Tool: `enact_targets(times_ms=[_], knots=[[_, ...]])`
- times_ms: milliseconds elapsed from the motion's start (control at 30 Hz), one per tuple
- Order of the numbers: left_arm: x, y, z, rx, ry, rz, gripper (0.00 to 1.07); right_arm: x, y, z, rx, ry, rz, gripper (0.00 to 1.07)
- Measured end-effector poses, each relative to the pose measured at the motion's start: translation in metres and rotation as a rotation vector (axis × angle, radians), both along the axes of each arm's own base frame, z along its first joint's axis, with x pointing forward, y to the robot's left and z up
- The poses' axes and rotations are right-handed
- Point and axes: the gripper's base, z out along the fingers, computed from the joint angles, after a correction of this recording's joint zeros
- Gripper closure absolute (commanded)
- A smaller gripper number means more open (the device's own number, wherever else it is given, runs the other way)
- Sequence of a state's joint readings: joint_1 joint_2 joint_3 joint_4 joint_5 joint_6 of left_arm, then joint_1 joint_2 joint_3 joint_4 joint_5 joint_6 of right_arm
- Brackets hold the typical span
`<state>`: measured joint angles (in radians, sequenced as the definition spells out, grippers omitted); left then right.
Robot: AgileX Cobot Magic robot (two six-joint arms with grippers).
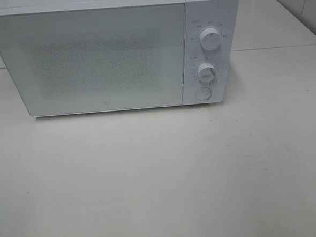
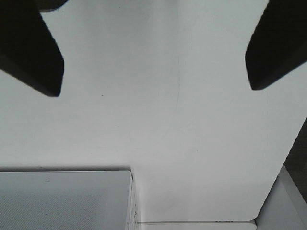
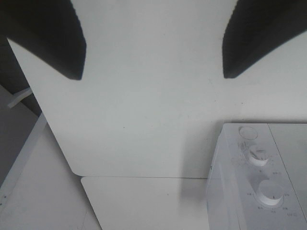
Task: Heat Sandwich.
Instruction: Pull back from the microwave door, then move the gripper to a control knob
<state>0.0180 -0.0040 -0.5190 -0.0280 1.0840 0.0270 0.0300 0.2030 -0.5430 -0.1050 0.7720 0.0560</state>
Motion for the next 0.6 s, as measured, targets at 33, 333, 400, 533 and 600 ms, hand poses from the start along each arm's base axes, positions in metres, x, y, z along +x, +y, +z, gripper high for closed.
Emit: enact_targets(times_ms=[33,333,400,533,600], knots=[[0.0,0.0,0.0,0.0,0.0,0.0,0.09,0.0,0.0,0.0,0.0,0.0,0.0,0.32],[0.0,0.0,0.0,0.0,0.0,0.0,0.09,0.043,0.003,0.008,-0.007,-0.035,0.022,0.32],[0.0,0.0,0.0,0.0,0.0,0.0,0.09,0.047,0.003,0.009,-0.007,-0.036,0.024,0.32],[0.0,0.0,0.0,0.0,0.0,0.0,0.09,0.064,0.004,0.007,-0.008,-0.028,0.031,0.32],[0.0,0.0,0.0,0.0,0.0,0.0,0.09,0.076,0.005,0.006,-0.009,-0.022,0.036,0.32]])
